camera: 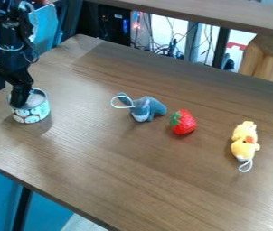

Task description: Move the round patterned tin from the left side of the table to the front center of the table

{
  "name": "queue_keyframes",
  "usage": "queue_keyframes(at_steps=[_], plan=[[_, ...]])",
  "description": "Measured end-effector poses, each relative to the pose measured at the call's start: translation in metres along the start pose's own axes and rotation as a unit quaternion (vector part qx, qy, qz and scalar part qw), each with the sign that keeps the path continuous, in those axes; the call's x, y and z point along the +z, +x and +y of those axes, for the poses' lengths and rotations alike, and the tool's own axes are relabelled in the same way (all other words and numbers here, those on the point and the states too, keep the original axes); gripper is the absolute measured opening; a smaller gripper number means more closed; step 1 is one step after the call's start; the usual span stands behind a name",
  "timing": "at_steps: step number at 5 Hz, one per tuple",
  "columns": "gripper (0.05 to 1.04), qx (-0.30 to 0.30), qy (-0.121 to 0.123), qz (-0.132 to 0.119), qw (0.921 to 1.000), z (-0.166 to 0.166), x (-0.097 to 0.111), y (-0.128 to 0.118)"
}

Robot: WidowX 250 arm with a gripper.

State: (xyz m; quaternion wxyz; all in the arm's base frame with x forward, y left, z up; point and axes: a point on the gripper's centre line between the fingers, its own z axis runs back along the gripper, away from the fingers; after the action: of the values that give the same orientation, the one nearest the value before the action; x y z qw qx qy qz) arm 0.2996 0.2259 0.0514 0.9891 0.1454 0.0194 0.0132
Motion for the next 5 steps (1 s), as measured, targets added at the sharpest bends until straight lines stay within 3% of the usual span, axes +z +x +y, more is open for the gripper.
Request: queue_keyframes(at_steps=[1,2,5], plan=[[1.001,-0.010,-0.014,0.005,0.9998,-0.022,0.004,-0.008],[1.001,-0.031,-0.053,0.010,0.9980,-0.067,0.015,-0.020],[1.001,-0.073,-0.105,0.018,0.9916,-0.192,0.047,-0.043]])
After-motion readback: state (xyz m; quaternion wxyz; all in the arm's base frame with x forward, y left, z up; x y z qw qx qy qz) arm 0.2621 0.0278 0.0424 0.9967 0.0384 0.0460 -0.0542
